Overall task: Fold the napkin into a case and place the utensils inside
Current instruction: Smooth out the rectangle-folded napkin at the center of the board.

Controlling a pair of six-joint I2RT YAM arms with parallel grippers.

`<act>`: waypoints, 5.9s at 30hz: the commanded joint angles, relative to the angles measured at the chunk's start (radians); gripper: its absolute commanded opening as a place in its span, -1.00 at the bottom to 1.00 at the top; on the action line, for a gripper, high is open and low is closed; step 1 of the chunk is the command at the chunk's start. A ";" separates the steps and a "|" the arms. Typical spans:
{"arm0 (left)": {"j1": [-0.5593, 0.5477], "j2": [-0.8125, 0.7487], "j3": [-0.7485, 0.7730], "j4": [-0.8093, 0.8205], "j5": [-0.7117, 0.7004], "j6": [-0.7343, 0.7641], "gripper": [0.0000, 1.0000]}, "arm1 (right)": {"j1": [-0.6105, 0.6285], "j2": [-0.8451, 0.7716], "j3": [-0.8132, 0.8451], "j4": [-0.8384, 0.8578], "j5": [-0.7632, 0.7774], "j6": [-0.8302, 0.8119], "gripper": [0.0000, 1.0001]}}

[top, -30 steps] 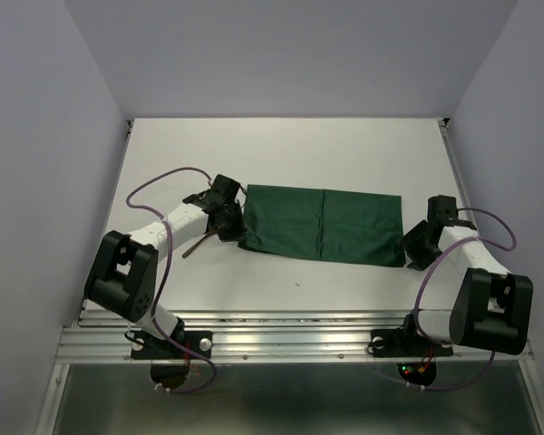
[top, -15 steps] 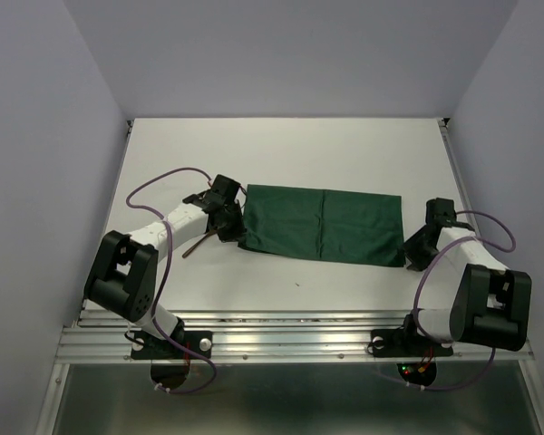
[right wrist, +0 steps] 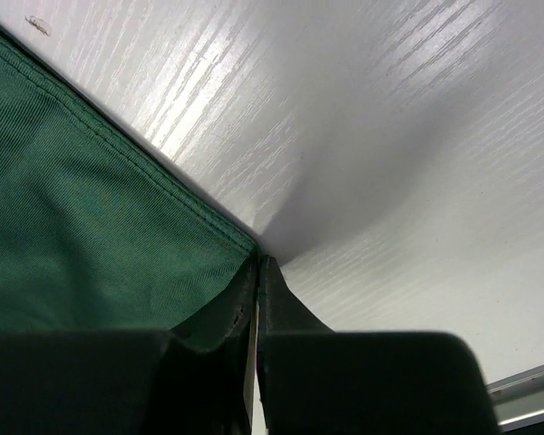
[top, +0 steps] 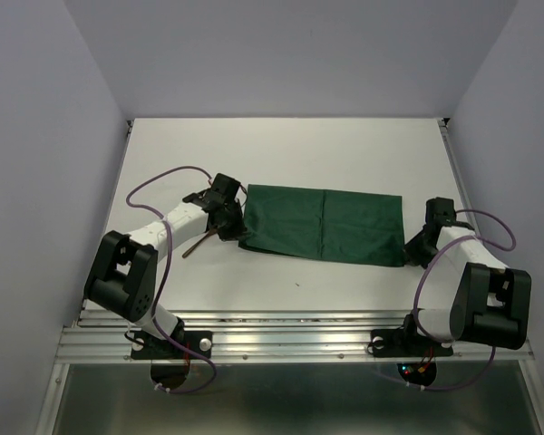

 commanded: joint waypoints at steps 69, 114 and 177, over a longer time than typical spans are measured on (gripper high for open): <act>0.205 0.892 1.404 0.194 0.212 0.040 -1.00 | -0.001 0.654 0.905 0.726 -0.203 0.071 -0.99; 0.108 -0.015 0.025 0.195 0.235 0.187 -1.00 | -0.001 -0.198 0.132 0.021 -0.018 -0.021 -0.99; 0.024 -0.043 -0.072 0.162 0.232 0.149 -1.00 | -0.001 -0.274 0.055 -0.091 0.022 0.055 -0.99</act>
